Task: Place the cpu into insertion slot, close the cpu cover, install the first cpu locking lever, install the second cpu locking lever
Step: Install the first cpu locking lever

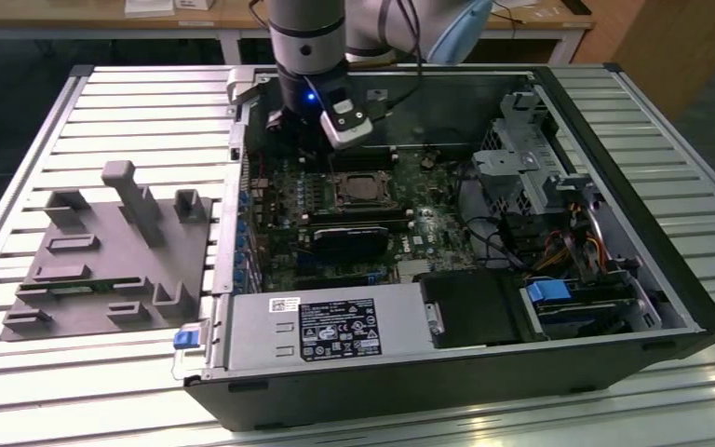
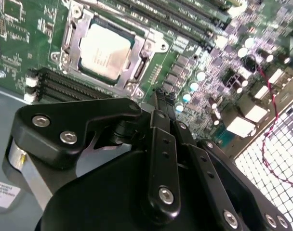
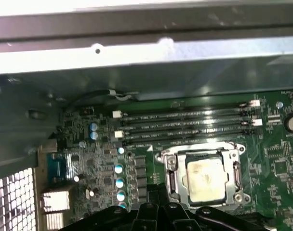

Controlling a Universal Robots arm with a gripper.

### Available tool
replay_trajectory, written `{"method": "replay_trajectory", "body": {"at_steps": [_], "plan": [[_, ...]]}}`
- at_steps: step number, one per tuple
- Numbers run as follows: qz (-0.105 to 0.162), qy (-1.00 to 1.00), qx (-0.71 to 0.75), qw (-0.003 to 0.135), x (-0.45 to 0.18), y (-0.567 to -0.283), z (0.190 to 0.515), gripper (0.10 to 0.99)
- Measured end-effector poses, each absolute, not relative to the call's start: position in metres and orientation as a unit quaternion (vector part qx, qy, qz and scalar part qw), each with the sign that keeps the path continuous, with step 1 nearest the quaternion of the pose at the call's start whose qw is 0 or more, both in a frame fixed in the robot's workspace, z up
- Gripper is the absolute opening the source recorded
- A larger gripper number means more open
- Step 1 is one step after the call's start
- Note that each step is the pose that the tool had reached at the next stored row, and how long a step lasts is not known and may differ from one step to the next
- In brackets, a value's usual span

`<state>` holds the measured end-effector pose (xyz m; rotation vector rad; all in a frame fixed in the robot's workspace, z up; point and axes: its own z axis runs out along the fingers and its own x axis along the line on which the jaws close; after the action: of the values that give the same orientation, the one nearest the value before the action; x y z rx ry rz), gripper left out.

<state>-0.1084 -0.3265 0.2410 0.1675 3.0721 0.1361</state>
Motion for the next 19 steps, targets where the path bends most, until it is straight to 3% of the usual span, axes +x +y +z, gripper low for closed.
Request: {"method": "replay_trajectory", "body": {"at_steps": [9,19], "plan": [[0.087,0.994,0.056,0.029,-0.1105,-0.3265,0.241,0.102],[0.114,0.992,0.056,0.027,-0.1138,-0.3265,0.241,0.102]]}}
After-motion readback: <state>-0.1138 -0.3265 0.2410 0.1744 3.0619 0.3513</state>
